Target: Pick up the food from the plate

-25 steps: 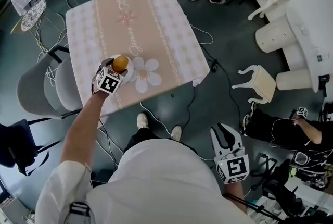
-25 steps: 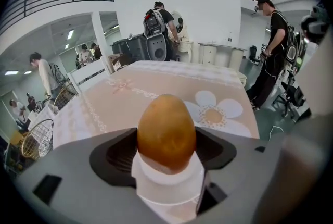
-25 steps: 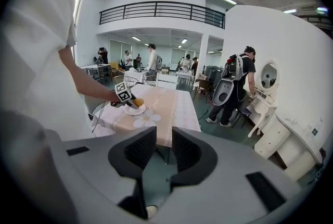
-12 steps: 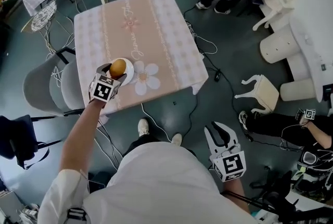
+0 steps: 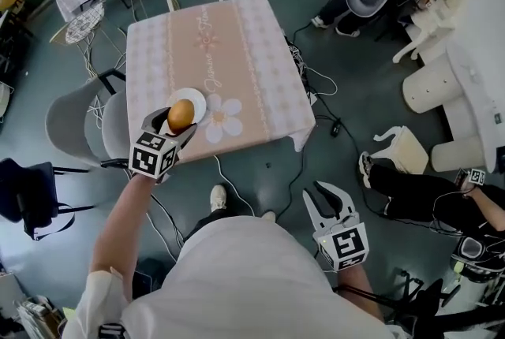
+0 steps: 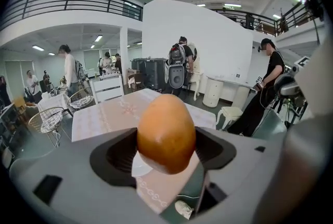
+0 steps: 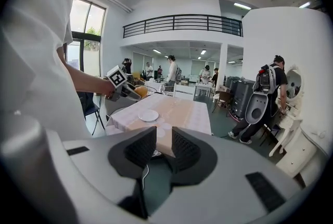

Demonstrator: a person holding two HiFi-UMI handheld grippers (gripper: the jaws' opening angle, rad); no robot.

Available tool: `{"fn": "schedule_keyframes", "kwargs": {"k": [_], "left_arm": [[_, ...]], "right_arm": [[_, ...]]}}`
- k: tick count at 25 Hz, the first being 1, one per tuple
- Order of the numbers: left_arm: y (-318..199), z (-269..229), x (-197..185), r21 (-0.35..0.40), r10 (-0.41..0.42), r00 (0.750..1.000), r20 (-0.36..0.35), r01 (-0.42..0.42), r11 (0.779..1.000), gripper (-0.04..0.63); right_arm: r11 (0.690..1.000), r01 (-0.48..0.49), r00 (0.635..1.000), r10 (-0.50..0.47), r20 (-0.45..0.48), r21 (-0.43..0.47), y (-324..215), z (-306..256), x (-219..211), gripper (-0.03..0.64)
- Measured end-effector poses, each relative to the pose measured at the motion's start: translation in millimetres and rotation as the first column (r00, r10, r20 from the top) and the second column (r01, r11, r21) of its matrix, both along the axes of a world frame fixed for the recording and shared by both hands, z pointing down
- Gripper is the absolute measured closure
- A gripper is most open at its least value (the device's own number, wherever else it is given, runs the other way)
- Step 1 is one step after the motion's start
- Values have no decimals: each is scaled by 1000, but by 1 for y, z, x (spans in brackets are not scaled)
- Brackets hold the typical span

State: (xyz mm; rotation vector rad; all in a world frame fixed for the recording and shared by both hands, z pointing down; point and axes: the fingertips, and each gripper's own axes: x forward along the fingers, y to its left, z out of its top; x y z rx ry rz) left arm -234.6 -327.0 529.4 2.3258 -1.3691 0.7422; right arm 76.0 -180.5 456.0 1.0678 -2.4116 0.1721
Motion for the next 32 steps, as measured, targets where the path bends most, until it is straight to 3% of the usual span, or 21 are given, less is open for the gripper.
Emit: {"fn": "schedule_keyframes", "kwargs": {"k": [12, 21, 32], "left_arm": [[76, -78, 57, 107, -31, 996, -85, 40, 993, 242], [126, -118, 100, 169, -15, 994, -109, 34, 985, 243], [165, -144, 120, 206, -14, 994, -112, 37, 978, 243]], "right_arm": [[991, 132, 991, -132, 37, 1, 11, -1, 13, 520], [976, 219, 975, -219, 38, -1, 16, 5, 18, 522], [956, 292, 955, -293, 38, 9, 24, 4, 10, 532]]}}
